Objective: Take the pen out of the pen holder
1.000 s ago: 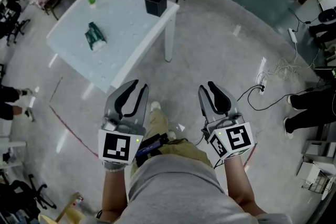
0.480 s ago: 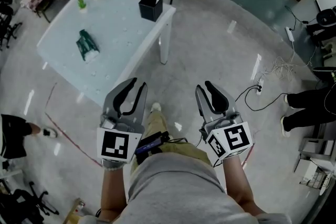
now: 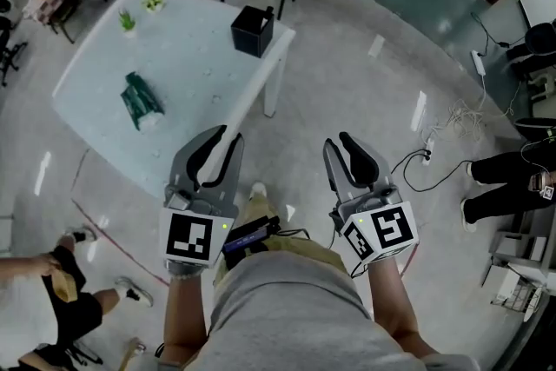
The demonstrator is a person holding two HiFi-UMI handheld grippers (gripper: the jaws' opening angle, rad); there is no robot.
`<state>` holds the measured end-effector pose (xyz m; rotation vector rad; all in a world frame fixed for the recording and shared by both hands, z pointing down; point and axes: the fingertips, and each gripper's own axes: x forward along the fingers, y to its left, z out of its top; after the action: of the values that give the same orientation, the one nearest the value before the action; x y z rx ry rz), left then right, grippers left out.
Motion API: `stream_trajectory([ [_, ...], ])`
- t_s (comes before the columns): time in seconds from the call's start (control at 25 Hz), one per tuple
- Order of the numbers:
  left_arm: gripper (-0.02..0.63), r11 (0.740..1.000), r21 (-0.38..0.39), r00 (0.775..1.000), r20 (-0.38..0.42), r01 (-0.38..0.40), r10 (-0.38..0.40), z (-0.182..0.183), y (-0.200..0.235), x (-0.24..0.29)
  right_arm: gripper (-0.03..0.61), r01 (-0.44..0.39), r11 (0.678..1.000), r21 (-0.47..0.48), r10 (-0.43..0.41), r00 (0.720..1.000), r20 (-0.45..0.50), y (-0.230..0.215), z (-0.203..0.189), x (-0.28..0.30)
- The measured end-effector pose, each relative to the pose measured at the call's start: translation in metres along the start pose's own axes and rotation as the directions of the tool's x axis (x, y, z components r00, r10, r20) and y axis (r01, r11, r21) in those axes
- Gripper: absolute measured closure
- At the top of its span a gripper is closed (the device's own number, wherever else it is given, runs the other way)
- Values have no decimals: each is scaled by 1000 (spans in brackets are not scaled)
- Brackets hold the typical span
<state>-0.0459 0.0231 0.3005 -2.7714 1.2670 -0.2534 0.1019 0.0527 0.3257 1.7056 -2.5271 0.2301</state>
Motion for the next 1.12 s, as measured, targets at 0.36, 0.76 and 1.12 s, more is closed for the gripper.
stream_trajectory([
  [0.36, 529, 1000, -12, 1000, 3, 20, -20, -2, 51, 42, 480, 11, 1000, -6, -11, 1000, -11, -11, 13, 62],
  [0.76, 529, 999, -31, 1000, -1, 30, -30, -14, 98, 74, 480, 9, 1000, -27, -10, 1000, -23, -15, 22, 123],
  [1.12, 527, 998, -56, 999, -13, 36, -37, -24, 116, 85, 480, 5, 1000, -27, -6, 999, -51, -13, 18, 145],
])
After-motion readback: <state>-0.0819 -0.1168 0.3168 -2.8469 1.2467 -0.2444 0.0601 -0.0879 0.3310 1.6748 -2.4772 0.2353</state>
